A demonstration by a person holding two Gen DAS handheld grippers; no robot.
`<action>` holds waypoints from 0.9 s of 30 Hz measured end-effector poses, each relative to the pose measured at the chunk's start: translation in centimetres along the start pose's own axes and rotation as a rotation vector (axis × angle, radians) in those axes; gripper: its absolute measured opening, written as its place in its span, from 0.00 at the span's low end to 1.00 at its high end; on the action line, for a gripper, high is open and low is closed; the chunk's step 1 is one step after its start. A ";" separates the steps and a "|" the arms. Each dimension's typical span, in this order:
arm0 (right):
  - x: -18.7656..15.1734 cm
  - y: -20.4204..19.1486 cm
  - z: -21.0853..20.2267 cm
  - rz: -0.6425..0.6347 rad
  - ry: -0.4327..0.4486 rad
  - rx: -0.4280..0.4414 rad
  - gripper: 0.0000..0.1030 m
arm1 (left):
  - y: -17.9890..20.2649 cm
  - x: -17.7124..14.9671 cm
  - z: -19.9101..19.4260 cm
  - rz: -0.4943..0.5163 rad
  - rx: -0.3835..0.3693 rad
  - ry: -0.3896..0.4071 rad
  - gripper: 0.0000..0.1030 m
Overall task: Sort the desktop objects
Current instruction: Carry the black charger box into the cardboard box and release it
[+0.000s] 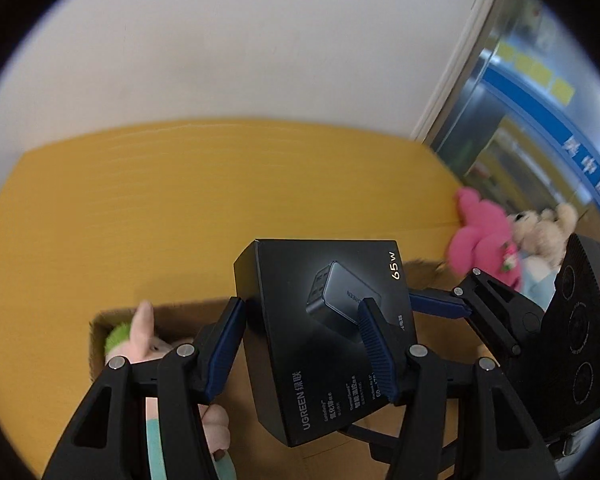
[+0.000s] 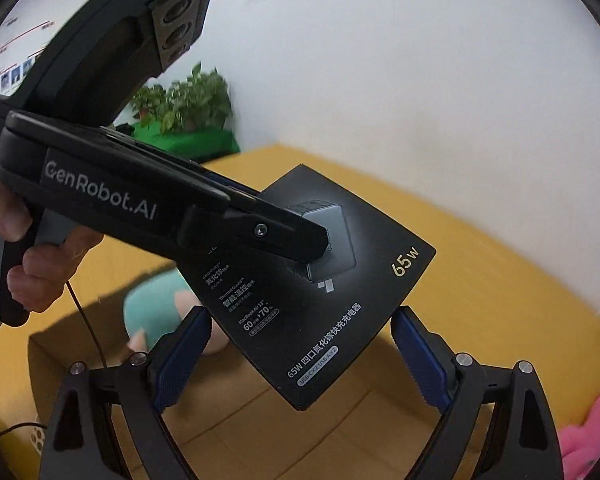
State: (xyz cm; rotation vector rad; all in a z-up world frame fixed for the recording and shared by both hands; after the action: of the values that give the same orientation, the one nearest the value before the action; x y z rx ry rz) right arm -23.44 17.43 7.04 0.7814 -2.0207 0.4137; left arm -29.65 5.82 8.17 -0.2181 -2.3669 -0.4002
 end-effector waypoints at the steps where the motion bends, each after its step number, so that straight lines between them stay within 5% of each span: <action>1: -1.2 0.4 1.4 0.030 -0.030 0.022 0.89 | 0.0 -0.3 0.9 -0.004 0.008 -0.020 0.56; 11: -7.4 2.1 8.2 0.161 -0.200 0.146 0.89 | -1.4 -3.6 6.6 -0.047 0.117 -0.243 0.51; 16: -8.5 2.1 10.3 0.173 -0.261 0.133 0.86 | -1.9 -4.1 6.8 -0.050 0.167 -0.257 0.44; 21: -9.4 1.2 9.6 0.187 -0.253 0.111 0.86 | -2.8 -4.2 3.7 -0.078 0.136 -0.199 0.44; 27: -7.1 0.9 4.2 0.208 -0.182 0.043 0.87 | -1.8 -4.4 -8.2 0.012 0.118 0.059 0.44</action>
State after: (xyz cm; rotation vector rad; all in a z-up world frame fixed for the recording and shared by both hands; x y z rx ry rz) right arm -23.90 18.42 -1.19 0.6563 -2.2811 0.5219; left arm -21.78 1.13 10.48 -0.1635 -2.3208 -0.2568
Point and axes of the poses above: each gripper's, at about its wrist camera, not at the fingertips, and z roughly the way its jaws point, y to its right, x to its top, the point moved 2 cm from there along z, roughly the way its jaws point, and after that the axes turned 8 degrees about y, right-handed, at the moved point
